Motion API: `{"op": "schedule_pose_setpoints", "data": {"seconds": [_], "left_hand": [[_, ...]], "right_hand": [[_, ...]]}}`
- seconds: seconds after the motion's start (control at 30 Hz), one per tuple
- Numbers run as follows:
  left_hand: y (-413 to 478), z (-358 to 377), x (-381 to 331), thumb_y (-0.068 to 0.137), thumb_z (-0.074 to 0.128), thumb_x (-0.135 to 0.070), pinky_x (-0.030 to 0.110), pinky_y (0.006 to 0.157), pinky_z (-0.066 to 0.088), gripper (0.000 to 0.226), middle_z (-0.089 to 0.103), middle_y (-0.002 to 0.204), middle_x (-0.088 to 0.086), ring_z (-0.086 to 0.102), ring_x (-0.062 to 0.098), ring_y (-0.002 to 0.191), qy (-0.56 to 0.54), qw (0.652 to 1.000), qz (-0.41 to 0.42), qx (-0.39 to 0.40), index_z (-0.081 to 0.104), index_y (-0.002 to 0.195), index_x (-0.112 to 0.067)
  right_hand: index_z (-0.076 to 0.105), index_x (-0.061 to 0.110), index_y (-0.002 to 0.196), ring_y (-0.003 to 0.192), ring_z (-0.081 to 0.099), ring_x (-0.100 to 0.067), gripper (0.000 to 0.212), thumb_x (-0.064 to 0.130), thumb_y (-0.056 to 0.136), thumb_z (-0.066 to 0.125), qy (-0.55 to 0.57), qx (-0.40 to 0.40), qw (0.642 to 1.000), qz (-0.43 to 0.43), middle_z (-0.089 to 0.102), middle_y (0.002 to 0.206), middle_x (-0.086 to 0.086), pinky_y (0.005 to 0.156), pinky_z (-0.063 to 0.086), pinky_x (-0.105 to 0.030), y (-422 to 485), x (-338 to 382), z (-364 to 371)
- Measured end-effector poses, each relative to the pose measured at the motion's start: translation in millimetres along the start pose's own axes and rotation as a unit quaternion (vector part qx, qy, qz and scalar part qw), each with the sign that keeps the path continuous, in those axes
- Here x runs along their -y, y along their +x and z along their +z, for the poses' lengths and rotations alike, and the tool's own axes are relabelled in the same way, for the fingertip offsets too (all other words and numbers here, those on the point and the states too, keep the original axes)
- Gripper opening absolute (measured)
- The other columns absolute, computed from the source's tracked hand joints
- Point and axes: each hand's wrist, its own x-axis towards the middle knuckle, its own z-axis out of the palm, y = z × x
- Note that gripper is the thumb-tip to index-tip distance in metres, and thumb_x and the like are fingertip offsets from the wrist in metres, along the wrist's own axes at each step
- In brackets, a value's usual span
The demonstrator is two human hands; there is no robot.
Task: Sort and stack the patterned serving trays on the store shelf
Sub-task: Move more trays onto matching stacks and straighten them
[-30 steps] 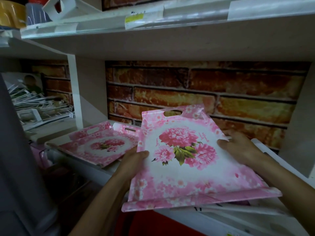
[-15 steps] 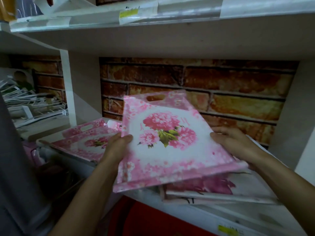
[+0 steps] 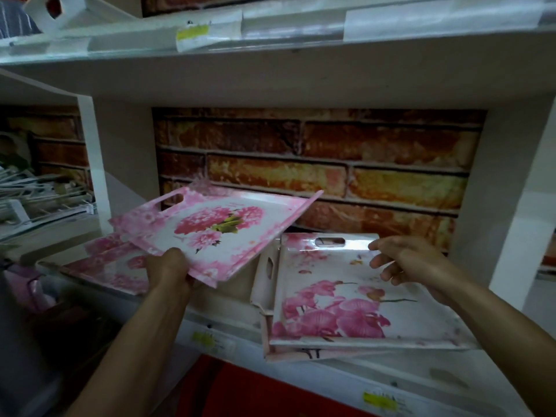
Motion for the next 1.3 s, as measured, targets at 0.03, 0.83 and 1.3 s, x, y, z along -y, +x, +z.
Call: {"op": "schedule_pose_setpoints", "data": {"seconds": [0.03, 0.83, 1.3], "left_hand": [[-0.8, 0.2, 1.4, 0.081, 0.043, 0.004, 0.053, 0.075, 0.056, 0.055, 0.059, 0.115, 0.012, 0.065, 0.030, 0.086, 0.006, 1.000, 0.016, -0.015, 0.044, 0.135, -0.008], [-4.6, -13.5, 5.9, 0.098, 0.050, -0.027, 0.025, 0.061, 0.045, 0.022, 0.068, 0.093, 0.001, 0.064, 0.019, 0.083, 0.236, 0.955, 0.122, 0.131, 0.065, 0.108, -0.014], [-0.9, 4.9, -26.5, 0.090, 0.064, -0.034, 0.036, 0.088, 0.051, 0.038, 0.065, 0.123, 0.007, 0.064, 0.026, 0.106, 0.317, 0.928, -0.027, 0.192, 0.064, 0.123, -0.015]], "right_hand": [[0.068, 0.010, 0.105, 0.056, 0.063, -0.016, 0.021, 0.021, 0.099, 0.051, -0.008, 0.005, 1.000, 0.002, 0.073, 0.091, -0.015, 0.052, 0.050, -0.026, -0.3, -0.8, -0.2], [0.068, 0.010, 0.104, 0.064, 0.058, -0.019, 0.029, 0.031, 0.100, 0.050, 0.034, 0.048, 0.998, -0.036, 0.067, 0.085, -0.011, 0.057, 0.046, -0.030, 34.1, 31.6, 39.5], [0.063, 0.012, 0.112, 0.073, 0.060, -0.017, 0.027, 0.032, 0.099, 0.050, -0.117, -0.007, 0.993, -0.015, 0.065, 0.088, -0.004, 0.061, 0.040, -0.029, 60.0, 46.8, 60.6]]}}
